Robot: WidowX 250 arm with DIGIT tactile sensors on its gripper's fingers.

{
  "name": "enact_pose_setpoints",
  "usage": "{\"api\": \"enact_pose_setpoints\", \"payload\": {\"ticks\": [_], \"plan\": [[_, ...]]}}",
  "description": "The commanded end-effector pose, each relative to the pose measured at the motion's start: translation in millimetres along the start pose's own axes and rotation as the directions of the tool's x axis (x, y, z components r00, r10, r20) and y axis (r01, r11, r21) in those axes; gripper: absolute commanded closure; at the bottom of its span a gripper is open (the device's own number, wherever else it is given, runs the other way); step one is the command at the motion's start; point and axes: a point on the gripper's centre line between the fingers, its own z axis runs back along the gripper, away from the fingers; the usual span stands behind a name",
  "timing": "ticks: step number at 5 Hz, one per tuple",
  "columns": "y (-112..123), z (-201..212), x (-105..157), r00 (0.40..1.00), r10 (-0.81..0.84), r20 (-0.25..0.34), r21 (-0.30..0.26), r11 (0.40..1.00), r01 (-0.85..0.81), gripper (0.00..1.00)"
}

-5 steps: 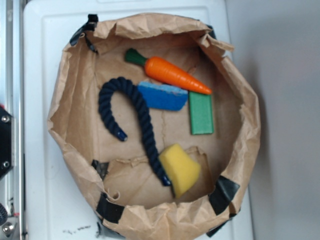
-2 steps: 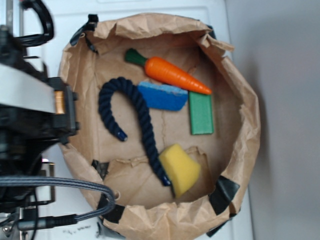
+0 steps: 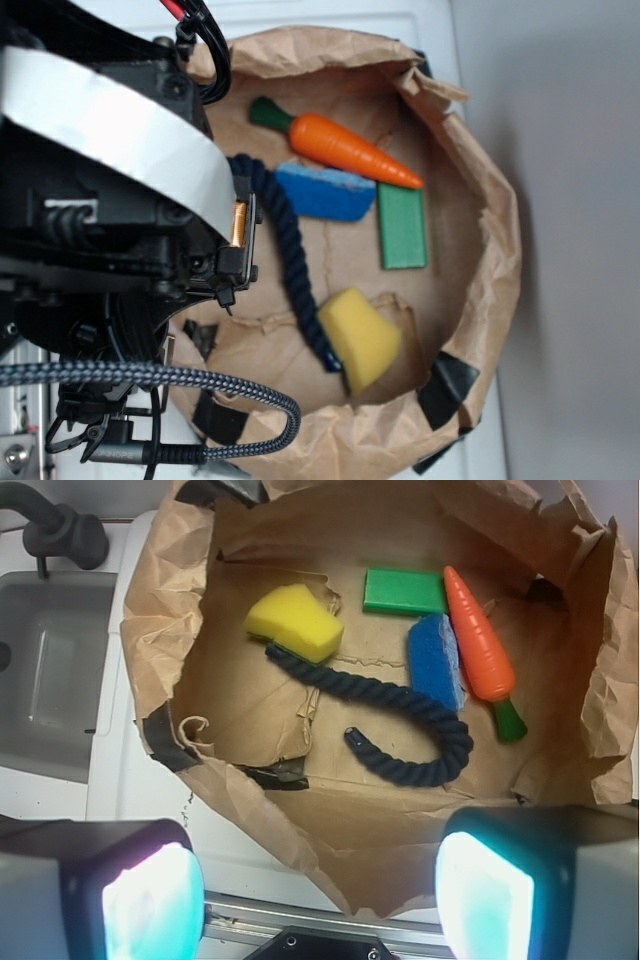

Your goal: Grab the carrot.

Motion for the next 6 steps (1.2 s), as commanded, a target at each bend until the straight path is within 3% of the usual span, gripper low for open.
{"api": "enact_pose_setpoints", "payload": {"ticks": [1, 2, 3, 4, 5, 6], "plan": [[1.4, 12.3, 5.7, 0.999, 0.007, 0.053, 0.008, 1.000, -0.007, 0.00], [11.0, -15.7, 18.9, 1.000, 0.007, 0.028, 0.026, 1.000, -0.008, 0.00], [32.1, -46.3, 46.0, 0.999, -0.013, -0.043, 0.014, 1.000, 0.014, 0.00], [54.3, -75.7, 66.0, 0.999, 0.019, -0.035, 0.049, 0.999, -0.017, 0.00], [73.5, -91.8, 72.4, 1.000, -0.009, 0.002, 0.066, 0.998, 0.009, 0.00], [82.6, -87.0, 65.4, 0.993, -0.058, 0.102, 0.055, 0.997, 0.052, 0.00]]}}
